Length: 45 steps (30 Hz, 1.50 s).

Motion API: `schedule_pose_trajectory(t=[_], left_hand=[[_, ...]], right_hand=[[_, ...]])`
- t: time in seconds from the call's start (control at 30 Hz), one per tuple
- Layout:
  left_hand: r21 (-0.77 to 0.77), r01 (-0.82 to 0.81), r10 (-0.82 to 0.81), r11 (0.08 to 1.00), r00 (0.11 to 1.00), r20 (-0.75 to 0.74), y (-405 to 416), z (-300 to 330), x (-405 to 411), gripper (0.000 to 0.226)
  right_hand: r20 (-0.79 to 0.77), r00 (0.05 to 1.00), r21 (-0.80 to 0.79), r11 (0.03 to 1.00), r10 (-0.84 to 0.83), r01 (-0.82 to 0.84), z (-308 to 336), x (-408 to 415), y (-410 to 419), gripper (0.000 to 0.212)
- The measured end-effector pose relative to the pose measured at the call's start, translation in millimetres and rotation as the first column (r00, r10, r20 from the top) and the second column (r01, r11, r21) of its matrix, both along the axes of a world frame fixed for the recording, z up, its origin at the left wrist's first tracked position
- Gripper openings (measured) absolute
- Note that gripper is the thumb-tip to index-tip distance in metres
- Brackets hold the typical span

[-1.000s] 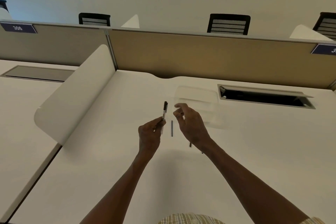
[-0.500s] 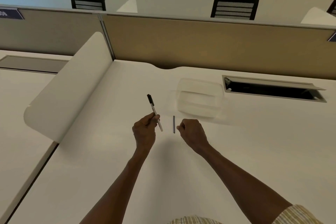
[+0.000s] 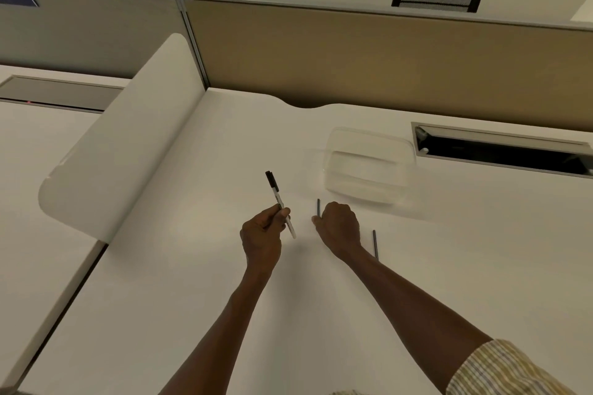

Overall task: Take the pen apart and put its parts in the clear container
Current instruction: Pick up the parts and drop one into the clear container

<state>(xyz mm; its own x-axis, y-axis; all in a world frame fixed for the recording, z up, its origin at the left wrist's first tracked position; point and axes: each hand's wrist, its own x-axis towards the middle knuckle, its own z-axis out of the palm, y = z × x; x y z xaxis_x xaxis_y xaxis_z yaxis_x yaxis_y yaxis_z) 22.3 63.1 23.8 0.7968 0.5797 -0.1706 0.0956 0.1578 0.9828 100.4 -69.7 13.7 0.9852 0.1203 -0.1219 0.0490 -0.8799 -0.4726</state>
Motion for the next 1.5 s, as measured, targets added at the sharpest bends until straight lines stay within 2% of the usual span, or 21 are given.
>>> schedule_pose_trajectory(t=[0.13, 0.27, 0.4, 0.63, 0.73, 0.83, 0.97, 1.07, 1.13, 1.3, 1.5], left_hand=[[-0.012, -0.001, 0.001, 1.000, 1.000, -0.008, -0.6, -3.4, 0.7, 0.011], [-0.009, 0.003, -0.003, 1.000, 1.000, -0.014, -4.6, -6.2, -1.6, 0.011], [-0.015, 0.006, -0.006, 1.000, 1.000, -0.017, -7.4, -4.1, -2.8, 0.011], [-0.029, 0.008, -0.008, 1.000, 1.000, 0.008, -7.7, 4.8, 2.0, 0.010], [-0.027, 0.015, -0.014, 1.000, 1.000, 0.017, -10.5, 8.0, 6.4, 0.009], [-0.046, 0.024, -0.023, 0.999, 0.999, 0.024, -13.9, 9.6, 9.8, 0.010], [-0.066, 0.025, -0.024, 0.997, 1.000, 0.016, -20.0, 11.2, 13.7, 0.014], [-0.073, 0.035, -0.034, 0.997, 0.999, 0.016, -23.9, 11.4, 14.4, 0.014], [-0.070, 0.040, -0.040, 0.997, 0.999, 0.009, -24.9, 10.2, 13.9, 0.014], [-0.068, 0.028, -0.029, 0.997, 1.000, -0.011, -22.7, 6.1, 13.2, 0.012], [-0.070, 0.032, -0.035, 0.997, 0.999, -0.042, -20.2, 3.9, 10.3, 0.009]], right_hand=[[0.009, 1.000, -0.049, 0.999, -0.006, 0.006, 2.2, 0.6, 2.9, 0.018], [-0.018, 0.999, -0.040, 0.999, -0.031, 0.030, 1.1, 0.9, 4.2, 0.031], [-0.065, 0.998, -0.036, 0.999, 0.002, -0.005, 4.8, 0.8, 0.7, 0.026], [-0.043, 0.999, 0.099, 0.995, -0.022, 0.027, 27.5, -1.0, -7.4, 0.025], [0.027, 0.999, 0.149, 0.989, -0.024, 0.019, 49.7, 1.8, -15.6, 0.025], [0.141, 0.990, 0.130, 0.992, -0.017, -0.001, 73.6, 10.9, -29.8, 0.019], [0.323, 0.946, 0.034, 0.999, 0.009, -0.021, 98.9, 37.4, -51.0, 0.015], [0.385, 0.920, -0.093, 0.995, 0.070, -0.037, 110.5, 69.0, -66.0, 0.016], [0.345, 0.928, -0.179, 0.981, 0.139, -0.081, 113.1, 93.5, -75.0, 0.015], [0.125, 0.944, -0.369, 0.897, 0.307, -0.243, 99.0, 141.2, -87.3, 0.007], [0.015, 0.933, -0.450, 0.836, 0.358, -0.314, 61.7, 167.1, -81.1, 0.008]])
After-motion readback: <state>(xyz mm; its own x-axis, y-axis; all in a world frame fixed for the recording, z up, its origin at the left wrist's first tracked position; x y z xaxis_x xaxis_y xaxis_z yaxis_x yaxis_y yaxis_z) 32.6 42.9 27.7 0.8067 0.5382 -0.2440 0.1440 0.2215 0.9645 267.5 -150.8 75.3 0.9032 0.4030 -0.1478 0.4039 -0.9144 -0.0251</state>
